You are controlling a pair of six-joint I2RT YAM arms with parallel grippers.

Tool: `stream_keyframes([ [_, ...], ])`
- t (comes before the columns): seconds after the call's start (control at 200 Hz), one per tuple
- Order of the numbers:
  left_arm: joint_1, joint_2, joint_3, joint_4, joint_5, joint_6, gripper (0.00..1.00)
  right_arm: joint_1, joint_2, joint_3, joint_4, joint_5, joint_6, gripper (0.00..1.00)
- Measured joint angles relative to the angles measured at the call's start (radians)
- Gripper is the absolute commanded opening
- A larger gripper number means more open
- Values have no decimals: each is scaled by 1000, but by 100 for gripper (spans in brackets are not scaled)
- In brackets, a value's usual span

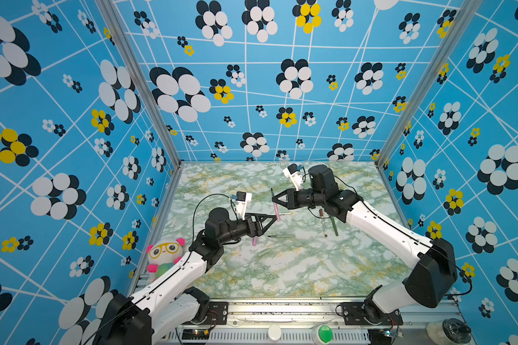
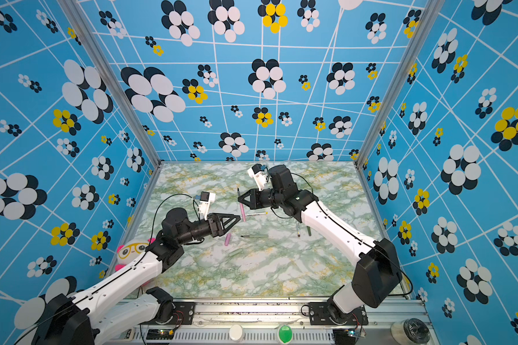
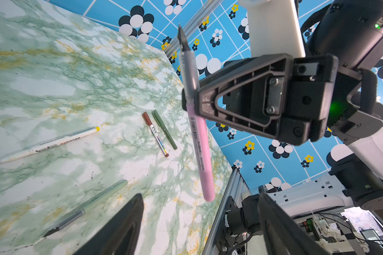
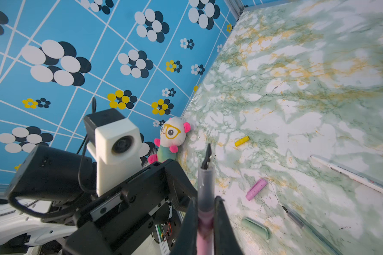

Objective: Insert pens into pen caps
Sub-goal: Pass a pen.

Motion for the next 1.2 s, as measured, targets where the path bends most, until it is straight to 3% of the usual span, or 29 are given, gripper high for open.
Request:
stream_keyframes([
  [0.66,-56,92,65,31,-28,-49,44,8,-45,-22,38,-38,-18,8],
  [0.68,-56,92,65,32,-29,-47,39,8,-45,-22,38,-38,-19,8],
  [0.835,-59,92,69,34,-34,-45,30,8,-45,-26,38,-37,-33,8],
  [1.199,-63,95,74,42,-38,-45,16,8,-45,-30,34,-35,-51,8],
])
